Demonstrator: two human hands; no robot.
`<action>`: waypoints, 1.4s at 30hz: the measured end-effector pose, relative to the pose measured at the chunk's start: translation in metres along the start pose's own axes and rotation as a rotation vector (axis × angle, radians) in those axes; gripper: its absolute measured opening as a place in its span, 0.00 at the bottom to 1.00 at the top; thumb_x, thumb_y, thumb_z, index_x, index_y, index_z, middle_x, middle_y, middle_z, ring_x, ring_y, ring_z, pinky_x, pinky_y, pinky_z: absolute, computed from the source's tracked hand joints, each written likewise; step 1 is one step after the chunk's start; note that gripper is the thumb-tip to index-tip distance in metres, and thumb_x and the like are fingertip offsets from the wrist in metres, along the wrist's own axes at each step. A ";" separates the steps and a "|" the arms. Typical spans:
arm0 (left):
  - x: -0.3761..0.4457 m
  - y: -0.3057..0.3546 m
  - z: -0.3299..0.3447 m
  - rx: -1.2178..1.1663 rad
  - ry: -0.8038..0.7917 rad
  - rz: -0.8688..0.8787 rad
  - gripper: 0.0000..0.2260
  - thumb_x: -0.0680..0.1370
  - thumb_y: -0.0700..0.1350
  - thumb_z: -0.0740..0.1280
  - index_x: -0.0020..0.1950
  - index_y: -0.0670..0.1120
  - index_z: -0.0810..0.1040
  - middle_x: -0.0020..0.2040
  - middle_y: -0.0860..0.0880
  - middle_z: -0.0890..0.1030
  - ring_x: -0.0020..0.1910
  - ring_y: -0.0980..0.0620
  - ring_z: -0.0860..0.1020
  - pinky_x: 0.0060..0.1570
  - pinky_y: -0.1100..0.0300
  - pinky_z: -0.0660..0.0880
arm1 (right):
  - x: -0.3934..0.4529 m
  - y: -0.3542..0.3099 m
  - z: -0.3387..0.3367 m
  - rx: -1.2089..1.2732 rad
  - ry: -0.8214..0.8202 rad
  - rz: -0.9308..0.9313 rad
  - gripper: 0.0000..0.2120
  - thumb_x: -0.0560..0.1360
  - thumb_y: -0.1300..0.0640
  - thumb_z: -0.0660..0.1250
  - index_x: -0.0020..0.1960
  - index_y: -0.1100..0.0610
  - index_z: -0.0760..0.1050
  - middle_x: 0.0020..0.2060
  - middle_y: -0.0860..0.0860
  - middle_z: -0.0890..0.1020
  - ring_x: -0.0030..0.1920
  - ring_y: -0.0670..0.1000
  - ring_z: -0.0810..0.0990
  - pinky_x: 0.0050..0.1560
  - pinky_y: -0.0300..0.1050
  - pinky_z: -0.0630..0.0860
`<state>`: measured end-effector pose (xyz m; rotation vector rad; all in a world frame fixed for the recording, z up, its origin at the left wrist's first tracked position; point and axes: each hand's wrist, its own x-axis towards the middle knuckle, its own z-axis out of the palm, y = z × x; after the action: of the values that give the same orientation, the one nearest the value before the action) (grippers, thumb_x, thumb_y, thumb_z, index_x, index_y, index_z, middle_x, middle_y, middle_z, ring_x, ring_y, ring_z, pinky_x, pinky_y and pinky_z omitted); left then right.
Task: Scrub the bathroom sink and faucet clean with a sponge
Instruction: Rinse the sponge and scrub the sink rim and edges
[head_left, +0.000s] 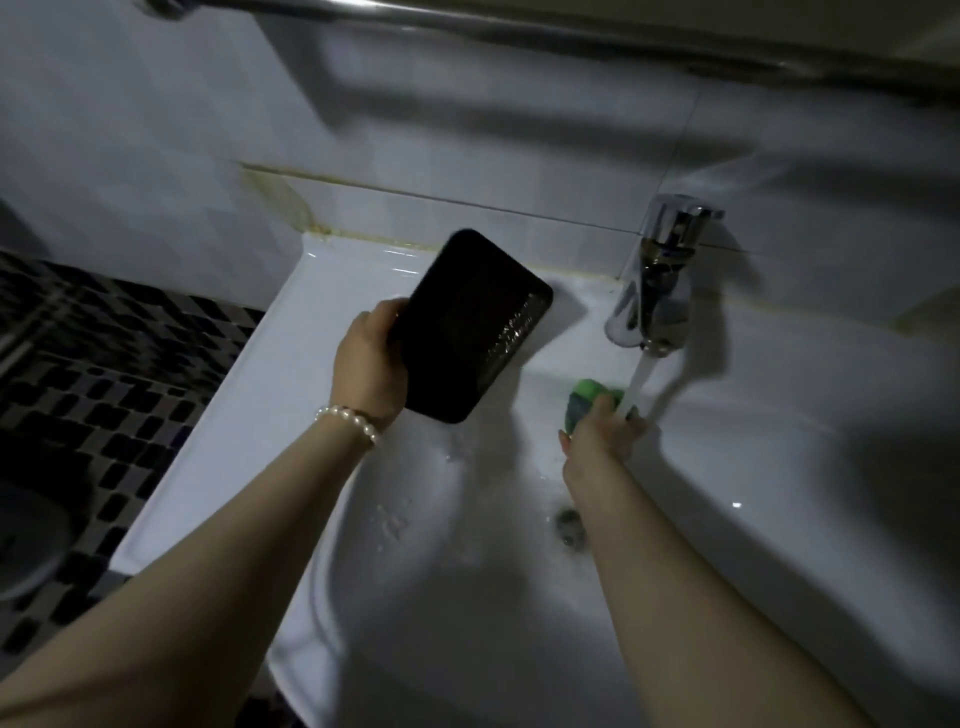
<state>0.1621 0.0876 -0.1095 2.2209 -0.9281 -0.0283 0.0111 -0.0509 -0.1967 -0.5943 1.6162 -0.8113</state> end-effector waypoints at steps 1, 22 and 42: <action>0.001 -0.004 -0.004 -0.021 0.034 -0.045 0.16 0.74 0.33 0.60 0.61 0.42 0.74 0.49 0.39 0.79 0.50 0.39 0.76 0.44 0.59 0.66 | -0.003 0.003 0.003 -0.032 -0.026 -0.003 0.21 0.77 0.54 0.62 0.68 0.54 0.64 0.59 0.61 0.73 0.47 0.61 0.76 0.51 0.60 0.79; -0.016 -0.020 -0.045 -0.005 -0.226 -0.224 0.07 0.78 0.42 0.62 0.55 0.44 0.69 0.37 0.50 0.74 0.32 0.54 0.71 0.29 0.66 0.65 | -0.147 0.112 -0.065 -1.524 -1.093 -0.526 0.18 0.74 0.40 0.59 0.56 0.50 0.63 0.52 0.54 0.67 0.55 0.60 0.71 0.48 0.49 0.68; -0.084 0.047 0.085 0.112 -0.865 -0.049 0.18 0.79 0.43 0.60 0.69 0.50 0.67 0.59 0.43 0.78 0.56 0.43 0.76 0.51 0.60 0.68 | 0.064 -0.107 -0.210 -1.900 -0.132 -1.953 0.08 0.73 0.64 0.63 0.38 0.60 0.80 0.38 0.57 0.81 0.36 0.57 0.80 0.37 0.46 0.77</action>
<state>0.0473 0.0661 -0.1630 2.3382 -1.3291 -1.0467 -0.2124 -0.1278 -0.1364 -3.6177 0.6590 0.0218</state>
